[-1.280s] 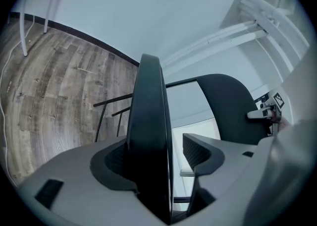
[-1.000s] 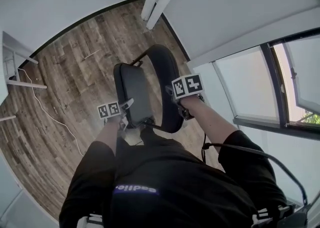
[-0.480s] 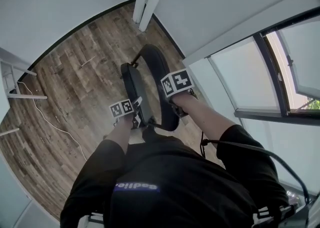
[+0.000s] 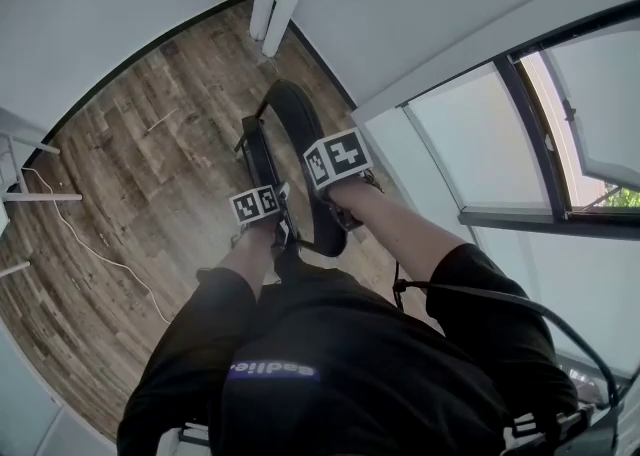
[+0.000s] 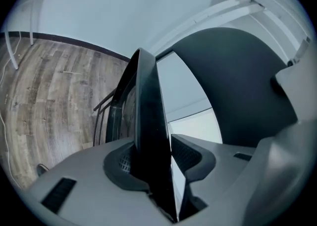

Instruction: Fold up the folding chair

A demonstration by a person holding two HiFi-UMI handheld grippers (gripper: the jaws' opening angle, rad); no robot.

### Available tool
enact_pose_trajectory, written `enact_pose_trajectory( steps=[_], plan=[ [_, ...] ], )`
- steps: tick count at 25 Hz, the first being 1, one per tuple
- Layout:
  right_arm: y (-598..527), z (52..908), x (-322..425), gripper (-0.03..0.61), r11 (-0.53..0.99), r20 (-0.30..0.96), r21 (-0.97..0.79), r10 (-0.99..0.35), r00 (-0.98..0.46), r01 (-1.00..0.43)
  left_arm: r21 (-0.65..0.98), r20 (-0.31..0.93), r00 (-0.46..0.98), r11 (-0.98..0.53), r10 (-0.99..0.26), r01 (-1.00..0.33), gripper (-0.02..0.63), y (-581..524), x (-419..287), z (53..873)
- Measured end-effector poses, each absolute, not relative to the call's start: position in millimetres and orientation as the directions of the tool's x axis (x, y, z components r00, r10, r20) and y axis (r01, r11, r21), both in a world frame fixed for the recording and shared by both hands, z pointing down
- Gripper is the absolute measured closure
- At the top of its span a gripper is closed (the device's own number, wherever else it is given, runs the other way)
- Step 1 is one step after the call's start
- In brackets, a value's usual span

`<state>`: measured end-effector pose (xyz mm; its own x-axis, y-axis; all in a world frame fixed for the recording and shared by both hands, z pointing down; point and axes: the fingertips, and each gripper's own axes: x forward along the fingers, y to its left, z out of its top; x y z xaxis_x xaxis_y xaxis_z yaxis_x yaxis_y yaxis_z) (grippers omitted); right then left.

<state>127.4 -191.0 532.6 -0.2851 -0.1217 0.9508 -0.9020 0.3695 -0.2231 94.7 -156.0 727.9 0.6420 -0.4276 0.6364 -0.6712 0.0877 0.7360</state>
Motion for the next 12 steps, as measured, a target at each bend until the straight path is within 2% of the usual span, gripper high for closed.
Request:
enact_pose_trajectory(
  steps=[7,12],
  plan=[
    [-193,531,133,0.537,0.365,0.957,-0.195,-0.133,-0.258,-0.91,0.701,0.672,0.631,0.058,-0.389,-0.711,0.466,-162,123,728],
    [-194,531,137,0.536,0.362,0.958,-0.185,-0.139,-0.249,-0.914,0.687,0.696,0.612,0.099,-0.376,-0.72,0.466,-166,134,728]
  ],
)
